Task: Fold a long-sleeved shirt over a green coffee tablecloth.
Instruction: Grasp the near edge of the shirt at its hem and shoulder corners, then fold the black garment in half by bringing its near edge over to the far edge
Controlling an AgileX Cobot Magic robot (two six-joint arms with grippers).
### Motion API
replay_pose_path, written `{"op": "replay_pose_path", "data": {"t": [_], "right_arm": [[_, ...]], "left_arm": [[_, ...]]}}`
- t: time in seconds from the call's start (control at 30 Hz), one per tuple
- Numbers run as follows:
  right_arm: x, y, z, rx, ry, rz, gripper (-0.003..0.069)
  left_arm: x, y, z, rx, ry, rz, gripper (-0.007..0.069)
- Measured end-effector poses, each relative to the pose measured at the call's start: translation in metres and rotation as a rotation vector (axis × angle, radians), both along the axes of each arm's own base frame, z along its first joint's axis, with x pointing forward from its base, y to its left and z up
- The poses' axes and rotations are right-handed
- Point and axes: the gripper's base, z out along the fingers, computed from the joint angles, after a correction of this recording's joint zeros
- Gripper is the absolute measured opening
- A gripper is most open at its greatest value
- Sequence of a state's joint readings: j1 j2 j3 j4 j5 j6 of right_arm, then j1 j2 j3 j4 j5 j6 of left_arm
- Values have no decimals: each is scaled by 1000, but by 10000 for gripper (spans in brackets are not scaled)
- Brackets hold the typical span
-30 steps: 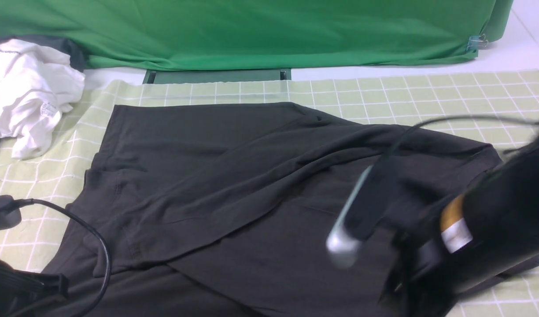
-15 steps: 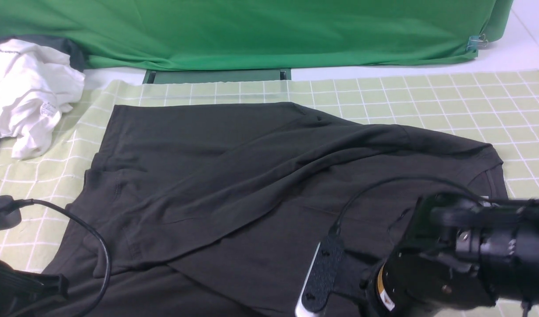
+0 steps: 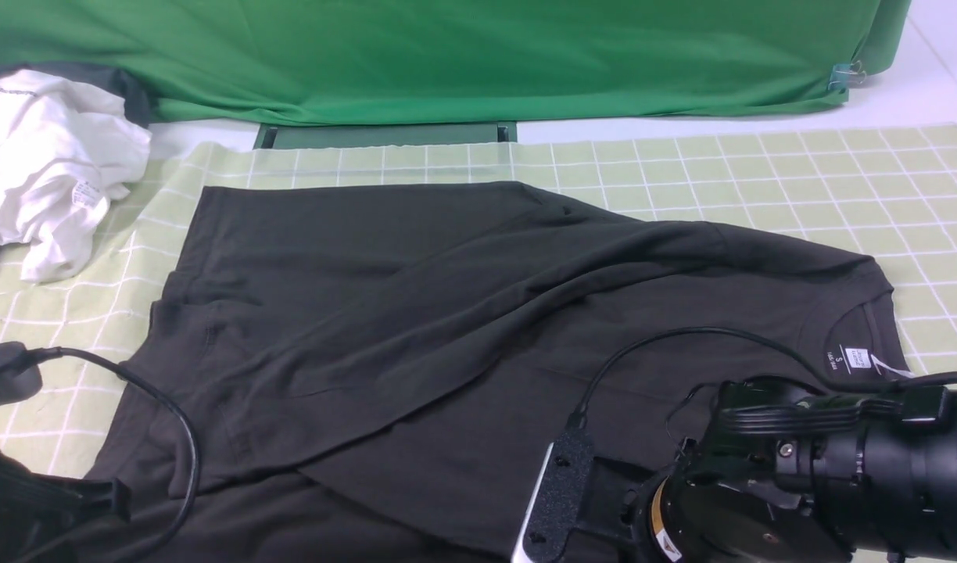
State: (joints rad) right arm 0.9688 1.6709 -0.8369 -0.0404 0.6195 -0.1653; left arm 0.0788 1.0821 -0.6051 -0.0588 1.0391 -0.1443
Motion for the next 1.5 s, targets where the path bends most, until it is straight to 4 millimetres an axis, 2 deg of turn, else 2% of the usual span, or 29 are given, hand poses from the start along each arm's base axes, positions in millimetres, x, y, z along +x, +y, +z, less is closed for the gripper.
{"op": "replay_pose_path", "data": {"t": [0.07, 0.2, 0.37, 0.53, 0.6, 0.73, 0.9, 1.0, 1.13, 1.2, 1.33, 1.43, 1.5], "right_arm": [[-2, -3, 5, -7, 2, -2, 33], [-8, -14, 31, 4, -18, -10, 29], [-15, -28, 70, 80, -105, 0, 29], [-8, -32, 97, 134, -195, -5, 27], [4, -36, 105, 148, -220, -39, 27], [30, -46, 111, 129, -250, -79, 27], [58, -51, 108, 82, -237, -125, 27], [63, -49, 102, 56, -211, -128, 27], [62, -46, 98, 58, -186, -132, 27], [61, -45, 98, 71, -173, -139, 27], [61, -44, 98, 80, -163, -141, 27], [60, -44, 98, 85, -158, -144, 27], [60, -44, 98, 86, -157, -145, 27]], "left_arm": [[-2, -2, 2, -19, -5, -7, 11], [-13, -6, 14, -54, -64, -7, 11], [-15, -7, 42, -50, -189, -12, 11], [5, -5, 72, -39, -310, -11, 11], [22, -4, 80, -35, -343, -7, 11], [53, -1, 82, -31, -367, 0, 11], [87, -1, 74, -58, -314, -11, 11], [89, -7, 59, -123, -214, -65, 11], [71, -25, 34, -148, -68, -176, 11], [55, -44, 18, -139, 22, -268, 11], [35, -75, 1, -94, 115, -350, 16], [22, -88, -6, -45, 166, -396, 50], [15, -94, -10, -24, 187, -413, 105]]}}
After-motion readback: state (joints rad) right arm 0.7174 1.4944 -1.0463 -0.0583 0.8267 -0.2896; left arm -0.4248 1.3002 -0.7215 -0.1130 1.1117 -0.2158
